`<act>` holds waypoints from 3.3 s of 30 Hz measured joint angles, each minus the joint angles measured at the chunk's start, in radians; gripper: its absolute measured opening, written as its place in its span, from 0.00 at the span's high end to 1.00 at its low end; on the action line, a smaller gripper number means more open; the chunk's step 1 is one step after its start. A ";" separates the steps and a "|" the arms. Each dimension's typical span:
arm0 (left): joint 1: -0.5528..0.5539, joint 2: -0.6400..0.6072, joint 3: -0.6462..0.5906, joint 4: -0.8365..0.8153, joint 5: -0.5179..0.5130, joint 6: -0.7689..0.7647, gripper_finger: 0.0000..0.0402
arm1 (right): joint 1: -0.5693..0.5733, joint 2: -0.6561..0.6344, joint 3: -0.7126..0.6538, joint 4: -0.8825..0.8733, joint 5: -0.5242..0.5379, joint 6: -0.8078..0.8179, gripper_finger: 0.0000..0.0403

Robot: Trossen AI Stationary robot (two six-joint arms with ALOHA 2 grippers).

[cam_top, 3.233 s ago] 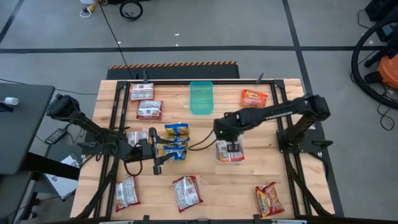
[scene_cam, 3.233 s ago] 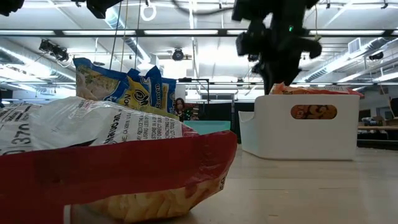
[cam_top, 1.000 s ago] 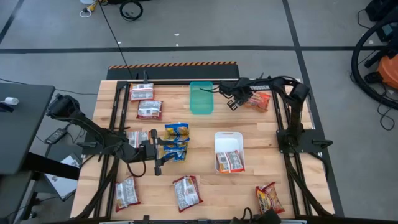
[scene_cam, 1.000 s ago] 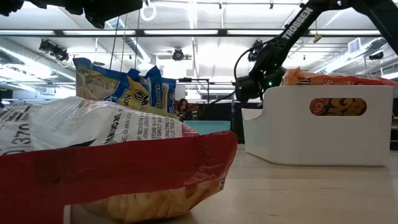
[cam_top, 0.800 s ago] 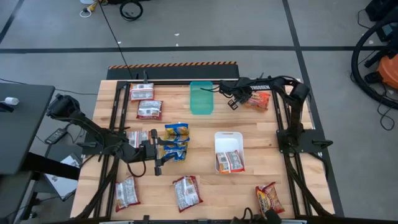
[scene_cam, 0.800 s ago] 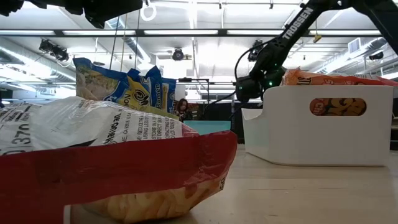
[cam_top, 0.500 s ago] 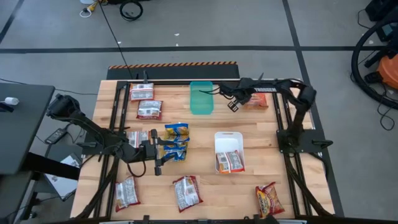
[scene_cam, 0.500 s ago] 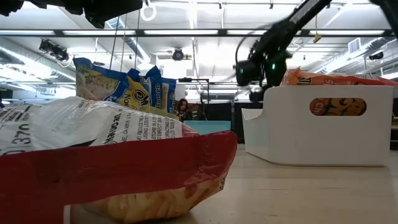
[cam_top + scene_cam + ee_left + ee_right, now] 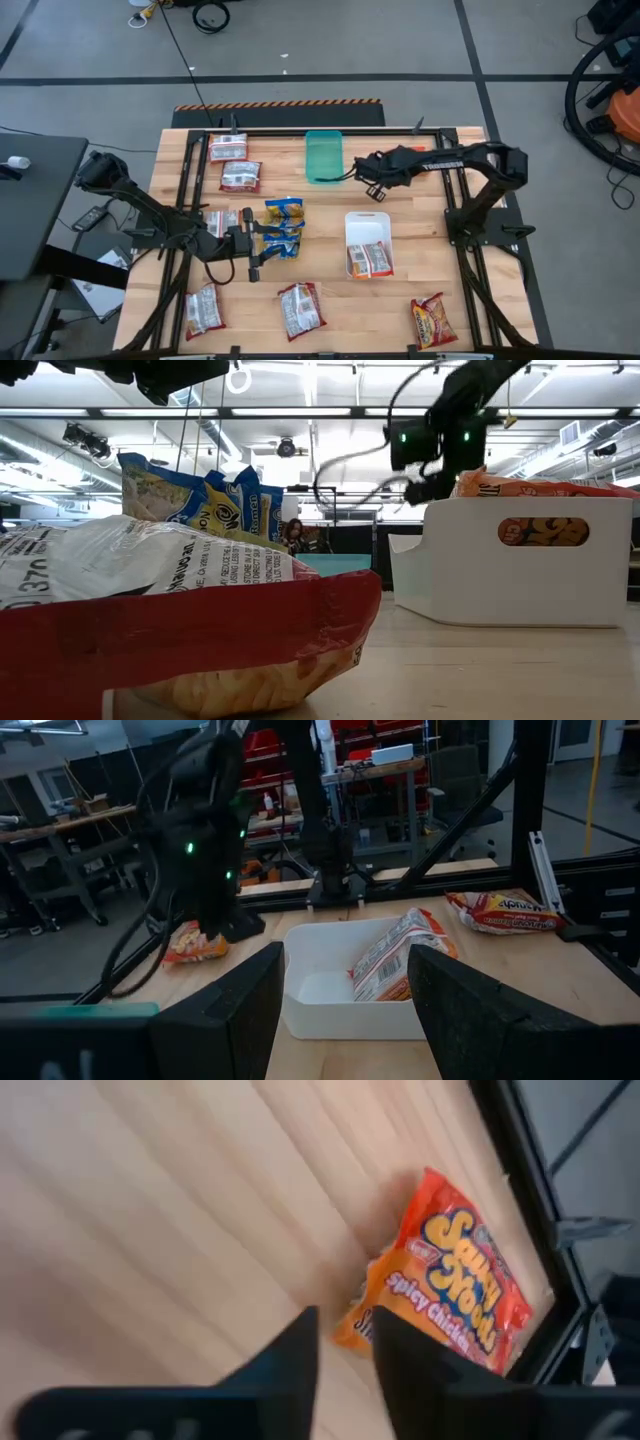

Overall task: Sort Maruchan noodles
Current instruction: Put the top right orange noodle pack into the white bin

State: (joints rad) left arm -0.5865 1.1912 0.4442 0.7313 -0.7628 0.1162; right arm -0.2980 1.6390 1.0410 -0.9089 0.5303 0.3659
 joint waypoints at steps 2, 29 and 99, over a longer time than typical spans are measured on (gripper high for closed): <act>0.001 0.000 0.000 0.000 0.000 0.000 0.46 | -0.033 0.032 -0.010 0.018 -0.001 0.021 0.66; 0.001 0.000 0.000 -0.004 0.000 0.000 0.46 | -0.218 0.208 0.018 -0.015 0.074 0.105 0.73; 0.265 -0.097 0.548 -1.686 0.181 -0.911 0.46 | 0.256 -0.499 -0.231 0.281 -0.283 -0.601 0.69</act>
State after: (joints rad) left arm -0.3211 1.0944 0.9924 -0.9550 -0.5815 -0.7944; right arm -0.0418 1.1403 0.8097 -0.6282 0.2478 -0.2351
